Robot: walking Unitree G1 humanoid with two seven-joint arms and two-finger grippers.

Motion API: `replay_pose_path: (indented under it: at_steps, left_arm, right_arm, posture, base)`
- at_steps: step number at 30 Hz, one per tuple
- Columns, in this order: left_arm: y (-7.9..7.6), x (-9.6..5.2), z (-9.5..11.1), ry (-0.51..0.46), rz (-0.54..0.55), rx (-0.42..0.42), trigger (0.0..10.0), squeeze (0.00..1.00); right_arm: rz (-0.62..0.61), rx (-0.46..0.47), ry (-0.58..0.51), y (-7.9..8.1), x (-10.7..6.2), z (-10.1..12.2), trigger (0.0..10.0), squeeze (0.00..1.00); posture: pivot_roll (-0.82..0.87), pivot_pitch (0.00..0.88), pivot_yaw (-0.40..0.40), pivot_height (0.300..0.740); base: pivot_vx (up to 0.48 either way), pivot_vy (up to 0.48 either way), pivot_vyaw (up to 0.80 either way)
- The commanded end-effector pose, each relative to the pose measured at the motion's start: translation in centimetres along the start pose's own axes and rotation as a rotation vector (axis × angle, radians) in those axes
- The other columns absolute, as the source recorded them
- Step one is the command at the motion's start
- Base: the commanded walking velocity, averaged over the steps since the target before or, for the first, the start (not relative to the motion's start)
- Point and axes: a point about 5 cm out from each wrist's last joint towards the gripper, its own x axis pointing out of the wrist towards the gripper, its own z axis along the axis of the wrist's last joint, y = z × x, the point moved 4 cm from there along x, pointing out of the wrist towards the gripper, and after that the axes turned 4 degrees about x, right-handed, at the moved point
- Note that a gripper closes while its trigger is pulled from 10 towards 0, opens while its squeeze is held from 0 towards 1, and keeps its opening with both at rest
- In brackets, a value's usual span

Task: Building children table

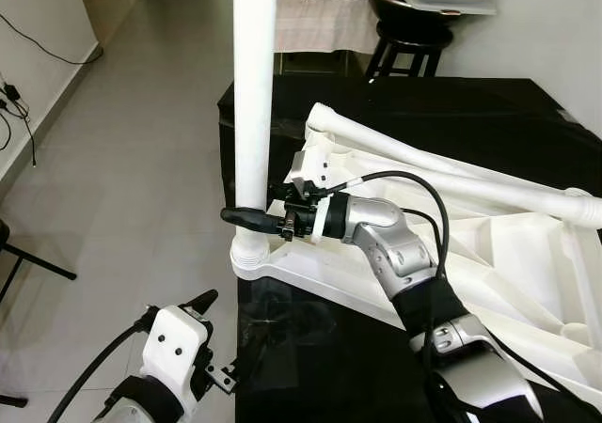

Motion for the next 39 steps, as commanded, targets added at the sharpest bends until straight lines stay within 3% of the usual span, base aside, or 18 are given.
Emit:
replay_pose_path:
  at_steps: [1, 5, 6, 7, 9, 10, 11, 15, 24, 25, 26, 28, 30, 31, 32, 34, 35, 39]
  left_arm:
    - [-0.2, -0.1, -0.2, 0.006, -0.003, -0.006, 10.0, 0.0]
    - [0.0, 0.0, -0.3, 0.006, -0.004, -0.004, 10.0, 0.0]
    - [0.2, 0.0, -0.3, 0.007, -0.009, -0.001, 10.0, 0.0]
    - [0.2, 0.0, -0.3, 0.007, -0.009, -0.001, 10.0, 0.0]
    - [0.5, 0.0, -0.3, 0.012, -0.022, 0.009, 10.0, 0.0]
    - [0.5, 0.0, -0.3, 0.012, -0.022, 0.009, 10.0, 0.0]
    - [0.7, 0.0, -0.3, 0.013, -0.026, 0.012, 10.0, 0.0]
    - [0.8, 0.0, -0.4, 0.014, -0.03, 0.015, 10.0, 0.0]
    - [1.0, 0.2, -0.3, 0.012, -0.028, 0.02, 10.0, 0.0]
    - [1.0, 0.2, -0.3, 0.012, -0.028, 0.021, 10.0, 0.0]
    - [0.9, 0.3, -0.3, 0.012, -0.03, 0.022, 10.0, 0.0]
    - [0.9, 0.3, -0.3, 0.012, -0.03, 0.022, 10.0, 0.0]
    - [0.9, 0.3, -0.3, 0.011, -0.032, 0.023, 10.0, 0.0]
    - [0.7, 0.4, -0.3, 0.01, -0.038, 0.022, 10.0, 0.0]
    - [0.6, 0.5, -0.3, 0.008, -0.042, 0.022, 10.0, 0.0]
    - [0.6, 0.5, -0.3, 0.008, -0.042, 0.022, 10.0, 0.0]
    - [0.5, 0.5, -0.3, 0.007, -0.045, 0.021, 10.0, 0.0]
    - [0.4, 0.5, -0.2, 0.005, -0.049, 0.019, 10.0, 0.0]
  right_arm:
    - [-0.051, 0.009, 0.029, -0.7, -1.4, -0.6, 0.0, 0.0]
    - [-0.28, 0.036, 0.043, -1.2, -4.1, -0.7, 0.0, 0.0]
    - [-0.517, 0.026, 0.069, -1.9, -6.6, -0.9, 0.0, 0.0]
    - [-0.517, 0.026, 0.069, -1.9, -6.6, -0.9, 0.0, 0.0]
    - [-1.119, -0.031, 0.267, -2.4, -16.5, -2.4, 0.0, 0.0]
    - [-1.119, -0.031, 0.267, -2.4, -16.5, -2.4, 0.0, 0.0]
    - [-1.252, -0.053, 0.348, -1.6, -20.0, -2.5, 0.0, 0.0]
    - [-1.311, -0.059, 0.395, -1.3, -22.4, -2.4, 0.0, 0.0]
    - [-1.338, -0.049, 0.371, -2.1, -21.6, -2.3, 0.0, 0.0]
    - [-1.271, -0.018, 0.349, -2.3, -19.7, -2.6, 10.0, 0.0]
    - [-1.162, 0.053, 0.269, -2.4, -16.8, -2.3, 10.0, 1.0]
    - [-1.162, 0.053, 0.269, -2.4, -16.8, -2.3, 10.0, 1.0]
    - [-1.061, 0.102, 0.217, -2.2, -14.5, -2.0, 10.0, 1.0]
    - [-0.911, 0.113, 0.152, -2.4, -12.2, -0.7, 10.0, 1.0]
    - [-0.819, 0.108, 0.115, -2.5, -11.0, 0.4, 10.0, 0.84]
    - [-0.819, 0.108, 0.115, -2.5, -11.0, 0.4, 10.0, 0.84]
    - [-0.733, 0.085, 0.098, -2.8, -10.2, 1.3, 10.0, 0.01]
    - [-0.666, 0.028, 0.096, -3.3, -9.8, 2.1, 10.0, 0.0]
  posture:
    - [-0.05, 0.13, -0.126, 0.74]
    - [-0.09, 0.138, -0.121, 0.74]
    - [-0.09, 0.14, -0.115, 0.74]
    - [-0.09, 0.14, -0.115, 0.74]
    - [-0.1, 0.151, -0.104, 0.74]
    - [-0.1, 0.151, -0.104, 0.74]
    - [-0.11, 0.152, -0.1, 0.74]
    - [-0.12, 0.146, -0.103, 0.74]
    - [-0.11, 0.143, -0.101, 0.74]
    - [-0.1, 0.141, -0.102, 0.74]
    - [-0.09, 0.138, -0.104, 0.74]
    - [-0.09, 0.138, -0.104, 0.74]
    - [-0.09, 0.138, -0.104, 0.74]
    - [-0.09, 0.137, -0.105, 0.74]
    - [-0.09, 0.137, -0.105, 0.74]
    - [-0.09, 0.137, -0.105, 0.74]
    - [-0.08, 0.136, -0.109, 0.74]
    - [-0.07, 0.135, -0.111, 0.74]
  base:
    - [0.0, 0.0, 0.0]
    - [0.0, 0.0, 0.0]
    - [0.0, 0.0, 0.0]
    - [0.0, 0.0, 0.0]
    - [0.0, 0.0, 0.0]
    - [0.0, 0.0, 0.0]
    - [0.0, 0.0, 0.0]
    - [0.0, 0.0, 0.0]
    - [0.0, 0.0, 0.0]
    - [0.0, 0.0, 0.0]
    - [0.0, 0.0, 0.0]
    - [0.0, 0.0, 0.0]
    - [0.0, 0.0, 0.0]
    - [0.0, 0.0, 0.0]
    - [0.0, 0.0, 0.0]
    - [0.0, 0.0, 0.0]
    - [0.0, 0.0, 0.0]
    - [0.0, 0.0, 0.0]
